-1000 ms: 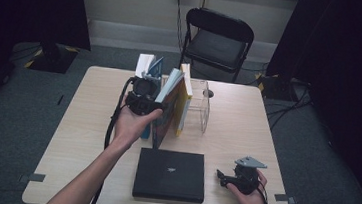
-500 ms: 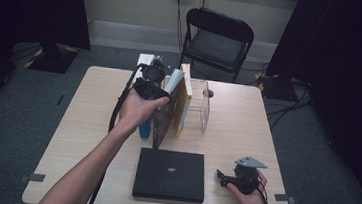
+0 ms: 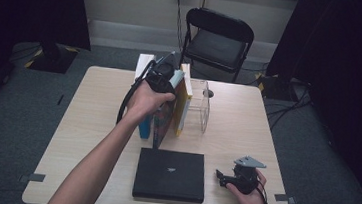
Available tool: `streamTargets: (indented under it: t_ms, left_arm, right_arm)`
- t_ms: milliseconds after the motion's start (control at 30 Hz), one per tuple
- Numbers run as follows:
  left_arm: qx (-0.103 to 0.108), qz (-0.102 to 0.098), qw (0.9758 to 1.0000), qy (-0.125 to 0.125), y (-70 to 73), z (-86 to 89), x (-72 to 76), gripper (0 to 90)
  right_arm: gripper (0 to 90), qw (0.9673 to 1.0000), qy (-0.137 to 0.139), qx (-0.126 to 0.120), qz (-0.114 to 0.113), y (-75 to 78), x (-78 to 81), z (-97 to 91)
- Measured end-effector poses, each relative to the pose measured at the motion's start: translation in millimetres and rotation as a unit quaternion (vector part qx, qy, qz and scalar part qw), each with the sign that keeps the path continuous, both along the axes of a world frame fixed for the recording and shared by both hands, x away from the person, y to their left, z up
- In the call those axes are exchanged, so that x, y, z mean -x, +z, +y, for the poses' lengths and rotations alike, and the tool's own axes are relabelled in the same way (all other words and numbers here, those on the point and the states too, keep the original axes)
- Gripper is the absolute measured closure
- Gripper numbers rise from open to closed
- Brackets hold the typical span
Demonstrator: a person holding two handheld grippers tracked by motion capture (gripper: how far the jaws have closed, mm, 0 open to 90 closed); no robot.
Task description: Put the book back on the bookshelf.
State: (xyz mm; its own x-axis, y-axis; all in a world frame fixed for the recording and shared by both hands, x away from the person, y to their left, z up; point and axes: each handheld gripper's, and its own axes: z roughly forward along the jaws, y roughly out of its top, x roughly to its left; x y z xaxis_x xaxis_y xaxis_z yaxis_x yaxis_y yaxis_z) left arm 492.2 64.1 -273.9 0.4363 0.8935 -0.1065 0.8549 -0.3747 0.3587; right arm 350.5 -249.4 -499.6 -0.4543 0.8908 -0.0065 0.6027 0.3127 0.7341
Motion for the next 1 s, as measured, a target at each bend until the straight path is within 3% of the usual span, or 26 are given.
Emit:
streamTargets:
  t_ms: [133, 167, 367, 600, 800, 900, 967, 1000]
  left_arm:
    - [-0.018, -0.004, 0.9997, 0.017, 1.5, 8.0, -1.1, 71.3]
    - [-0.017, -0.001, 0.9994, 0.031, 1.8, 9.4, -2.0, 72.7]
    - [-0.007, -0.019, 0.9987, 0.048, 2.4, 5.6, -3.8, 74.0]
    - [0.009, -0.016, 0.9978, 0.063, 4.8, 9.2, -10.9, 74.1]
    - [0.021, -0.035, 0.9961, 0.077, 6.5, 9.1, -16.8, 74.1]
    - [0.023, -0.034, 0.9959, 0.081, 7.0, 8.4, -21.5, 74.1]
    - [0.031, -0.048, 0.9937, 0.096, 7.9, 8.5, -23.5, 74.2]
    - [0.029, -0.045, 0.9939, 0.097, 8.4, 7.6, -25.5, 74.2]
  right_arm:
    - [13.5, 1.0000, 0.001, 0.000, 0.000, 0.0, 0.1, 0.2]
    - [13.5, 1.0000, 0.001, 0.000, 0.000, 0.0, 0.1, 0.2]
    - [13.5, 1.0000, 0.003, 0.000, -0.001, 0.0, -0.4, 1.8]
    - [13.5, 1.0000, 0.004, -0.001, 0.000, 0.0, -0.4, 2.0]
    - [13.5, 1.0000, 0.008, 0.000, 0.001, 0.1, -0.8, 2.4]
    - [13.5, 1.0000, 0.008, -0.001, 0.001, 0.0, -1.0, 2.7]
    - [13.5, 1.0000, 0.008, -0.001, 0.001, 0.0, -1.0, 2.7]
    - [13.5, 1.0000, 0.008, -0.001, 0.001, 0.0, -1.0, 2.8]
